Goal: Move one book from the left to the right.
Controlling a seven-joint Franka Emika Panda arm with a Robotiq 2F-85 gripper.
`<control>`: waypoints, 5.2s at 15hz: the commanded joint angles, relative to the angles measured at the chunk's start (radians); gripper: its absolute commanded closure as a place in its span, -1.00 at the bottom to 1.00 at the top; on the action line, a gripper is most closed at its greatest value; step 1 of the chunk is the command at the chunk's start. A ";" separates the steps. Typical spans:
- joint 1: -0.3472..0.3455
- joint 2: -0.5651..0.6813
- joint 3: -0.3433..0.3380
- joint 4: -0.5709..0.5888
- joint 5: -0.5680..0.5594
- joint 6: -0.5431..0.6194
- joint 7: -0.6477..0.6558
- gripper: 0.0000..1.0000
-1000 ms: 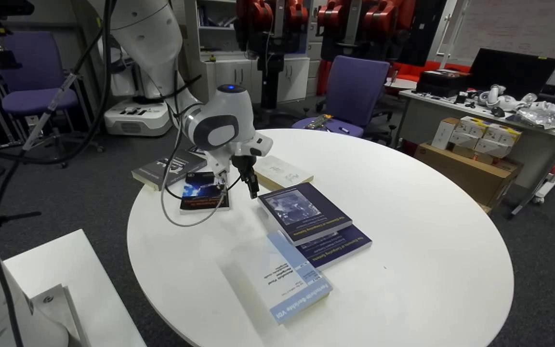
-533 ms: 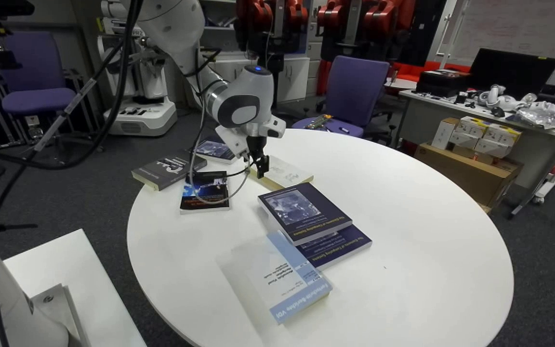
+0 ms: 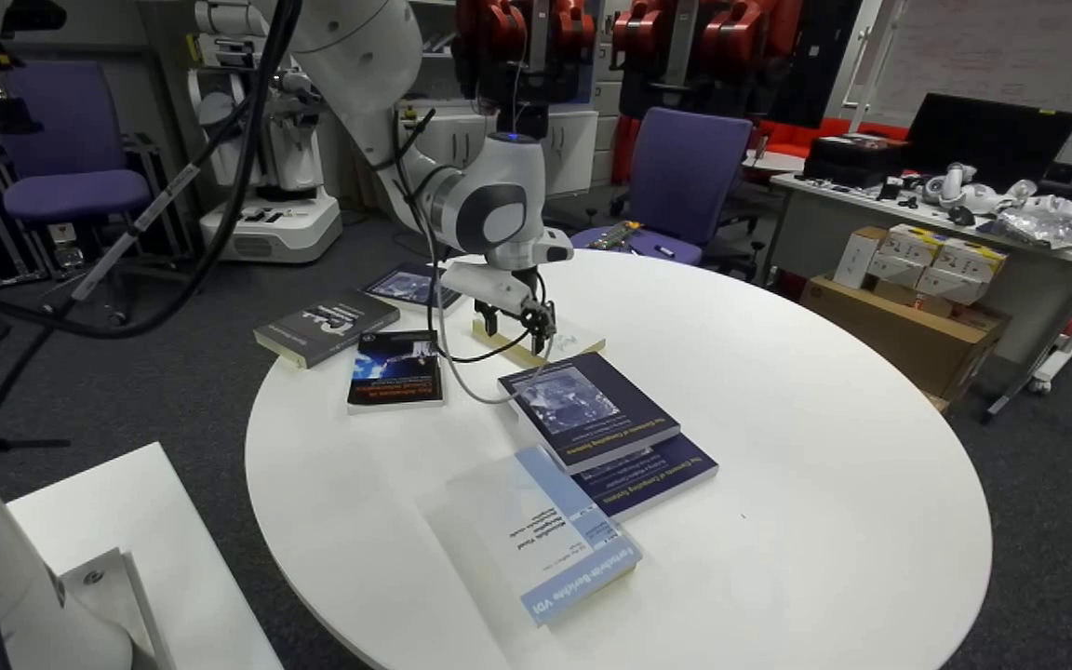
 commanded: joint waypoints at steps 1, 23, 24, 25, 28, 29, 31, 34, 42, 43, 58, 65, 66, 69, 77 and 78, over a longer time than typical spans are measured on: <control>-0.077 0.011 0.082 0.020 -0.017 0.018 -0.189 -1.00; -0.196 0.117 0.199 0.042 -0.078 0.025 -0.471 -1.00; -0.206 0.121 0.202 0.050 -0.079 0.005 -0.480 -1.00; -0.203 0.122 0.189 0.055 -0.085 -0.006 -0.473 -1.00; -0.212 0.121 0.175 0.070 -0.079 -0.027 -0.475 -1.00; -0.211 0.121 0.166 0.075 -0.080 -0.029 -0.471 -1.00; -0.211 0.120 0.154 0.079 -0.080 -0.028 -0.467 -1.00; -0.201 0.122 0.133 0.086 -0.088 -0.021 -0.454 -1.00; -0.145 0.132 0.167 0.134 -0.126 -0.026 -0.468 -1.00; -0.139 0.142 0.175 0.145 -0.127 -0.035 -0.478 -1.00; -0.101 0.218 0.105 0.289 -0.202 -0.313 -0.534 -1.00; -0.118 0.199 0.084 0.274 -0.213 -0.305 -0.537 -1.00; -0.121 0.202 0.084 0.272 -0.210 -0.304 -0.539 -1.00; -0.131 0.208 0.084 0.269 -0.201 -0.298 -0.539 -1.00; -0.145 0.199 0.084 0.228 -0.198 -0.288 -0.533 -1.00; -0.145 0.198 0.086 0.222 -0.197 -0.287 -0.534 -1.00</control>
